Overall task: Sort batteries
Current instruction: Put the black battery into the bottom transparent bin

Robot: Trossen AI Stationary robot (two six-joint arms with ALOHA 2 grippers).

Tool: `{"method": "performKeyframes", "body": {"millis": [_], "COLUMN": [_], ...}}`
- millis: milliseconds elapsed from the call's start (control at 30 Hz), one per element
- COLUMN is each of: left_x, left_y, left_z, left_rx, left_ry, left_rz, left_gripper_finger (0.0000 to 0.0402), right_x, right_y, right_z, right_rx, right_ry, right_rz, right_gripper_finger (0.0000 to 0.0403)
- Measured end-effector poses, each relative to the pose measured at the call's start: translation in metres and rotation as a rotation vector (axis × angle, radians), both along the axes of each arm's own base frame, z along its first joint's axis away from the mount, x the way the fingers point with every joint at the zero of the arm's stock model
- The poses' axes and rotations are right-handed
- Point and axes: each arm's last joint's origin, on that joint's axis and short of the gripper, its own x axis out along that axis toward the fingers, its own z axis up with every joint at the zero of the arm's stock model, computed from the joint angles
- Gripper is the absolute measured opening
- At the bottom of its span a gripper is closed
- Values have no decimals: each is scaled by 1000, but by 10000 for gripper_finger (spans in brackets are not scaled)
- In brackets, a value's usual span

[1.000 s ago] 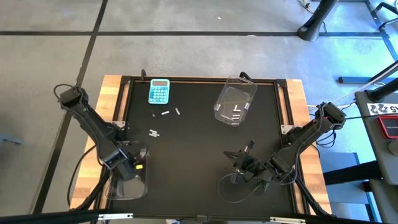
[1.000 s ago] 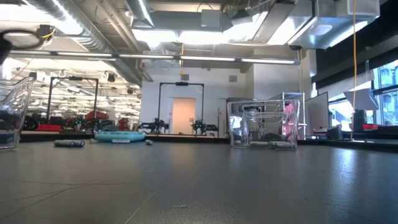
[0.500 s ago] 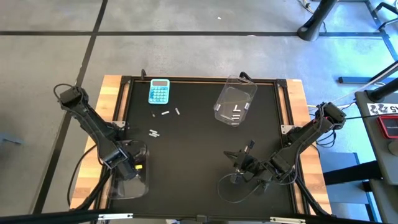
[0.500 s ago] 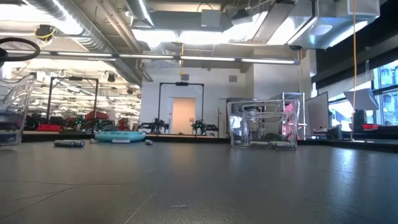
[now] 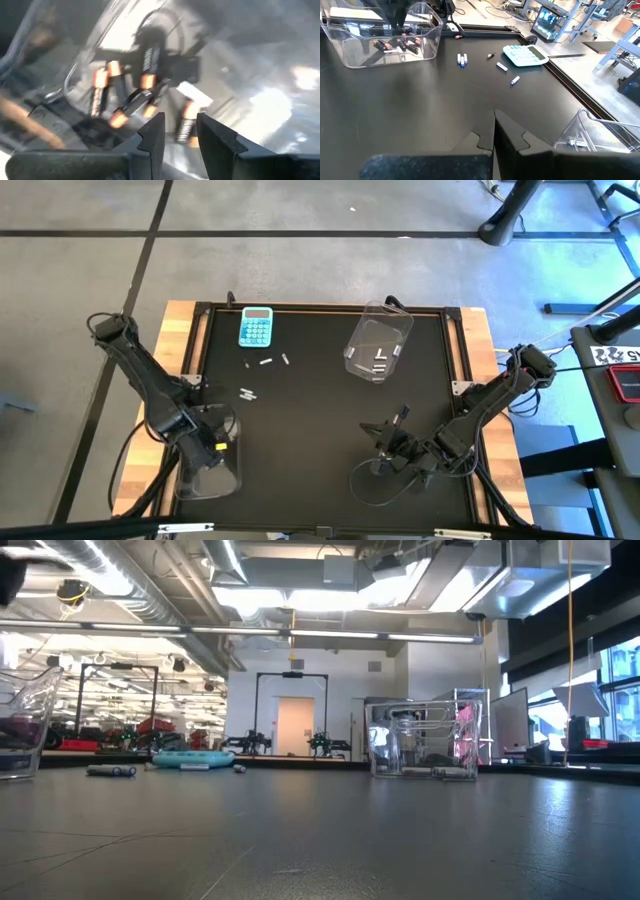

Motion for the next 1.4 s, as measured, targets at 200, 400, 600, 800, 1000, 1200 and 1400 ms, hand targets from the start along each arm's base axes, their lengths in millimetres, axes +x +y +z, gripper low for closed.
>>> {"method": "performKeyframes", "body": {"millis": [200, 400, 600, 800, 1000, 1200, 1400], "left_x": [14, 38, 63, 75, 79, 93, 104], "left_y": [0, 23, 78, 143, 186, 202, 216], "left_z": [35, 55, 55, 52, 41, 16, -11], "left_rx": [129, 399, 453, 435, 485, 437, 373], "left_ry": [-322, -524, -327, -138, 46, 196, 311], "left_rz": [-37, 31, 21, -67, -351, -455, -431], "left_gripper_finger": [104, 103, 89, 82, 82, 86, 132], "right_x": [0, 0, 0, 0, 0, 0, 0], "right_y": [0, 0, -1, -1, -1, -1, -1], "right_z": [0, 0, 0, 0, 0, 0, 0], "right_rx": [-3, -10, -17, -19, -19, -17, -15], "right_ry": [-3, -9, -11, -11, -11, -10, -11], "right_rz": [-4, -11, -14, -16, -16, -15, -15], "right_gripper_finger": [7, 7, 7, 7, 7, 7, 7]}}
